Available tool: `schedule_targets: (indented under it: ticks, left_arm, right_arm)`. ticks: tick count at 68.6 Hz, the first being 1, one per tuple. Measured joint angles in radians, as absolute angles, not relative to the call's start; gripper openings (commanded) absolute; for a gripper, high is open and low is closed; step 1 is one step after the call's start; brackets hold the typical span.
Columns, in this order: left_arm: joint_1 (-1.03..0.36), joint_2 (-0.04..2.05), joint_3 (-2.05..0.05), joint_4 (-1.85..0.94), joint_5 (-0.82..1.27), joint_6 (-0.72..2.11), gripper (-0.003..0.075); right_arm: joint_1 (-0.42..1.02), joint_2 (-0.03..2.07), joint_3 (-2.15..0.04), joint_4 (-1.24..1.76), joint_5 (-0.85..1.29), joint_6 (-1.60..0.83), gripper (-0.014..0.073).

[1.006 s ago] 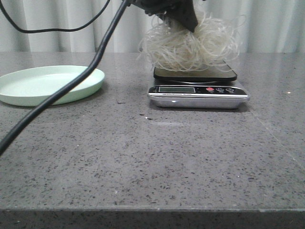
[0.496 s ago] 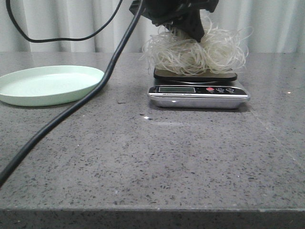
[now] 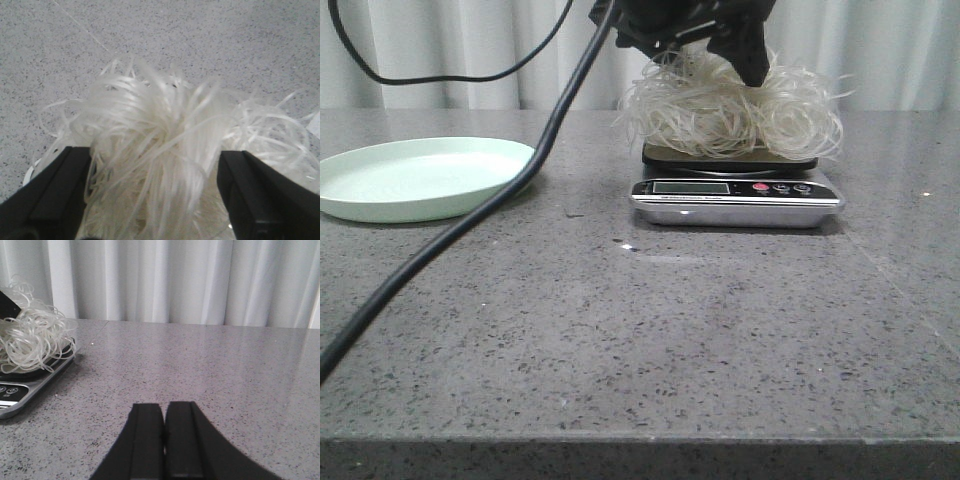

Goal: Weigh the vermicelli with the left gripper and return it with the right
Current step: 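Open the left gripper, release the vermicelli, and withdraw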

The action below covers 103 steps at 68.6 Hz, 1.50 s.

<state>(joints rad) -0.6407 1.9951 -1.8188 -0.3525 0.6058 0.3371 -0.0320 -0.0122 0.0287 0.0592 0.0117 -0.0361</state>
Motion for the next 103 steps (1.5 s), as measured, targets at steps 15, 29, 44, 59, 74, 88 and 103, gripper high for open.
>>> schedule_targets:
  ticks: [15, 29, 44, 59, 74, 88, 103]
  left_arm:
    - [-0.641, 1.902, -1.819, -0.352, 0.636, 0.337, 0.0567]
    - [-0.638, 1.764, -1.819, -0.321, 0.665, 0.337, 0.0507]
    - [-0.543, 1.618, -1.82, -0.297, 0.75, 0.337, 0.0331]
    - [-0.308, 1.451, -1.7, -0.289, 0.781, 0.323, 0.0286]
    - [-0.098, 1.25, -1.501, -0.281, 0.771, 0.319, 0.0146]
    - [-0.004, 1.014, -1.213, -0.226, 0.646, 0.319, 0.0137]
    - [-0.004, 0.733, -0.854, -0.163, 0.426, 0.319, 0.0137]
  right_arm:
    - [-0.032, -0.012, 0.029, 0.059, 0.012, -0.036, 0.0151]
    - [-0.032, -0.012, 0.029, 0.059, 0.012, -0.036, 0.0151]
    - [-0.032, -0.012, 0.029, 0.059, 0.012, -0.036, 0.0151]
    - [-0.032, -0.012, 0.029, 0.059, 0.012, -0.036, 0.0151]
    - [-0.032, -0.012, 0.029, 0.059, 0.012, -0.036, 0.0151]
    - [-0.032, -0.012, 0.029, 0.059, 0.012, -0.036, 0.0151]
    - [-0.032, -0.012, 0.029, 0.059, 0.012, -0.036, 0.0151]
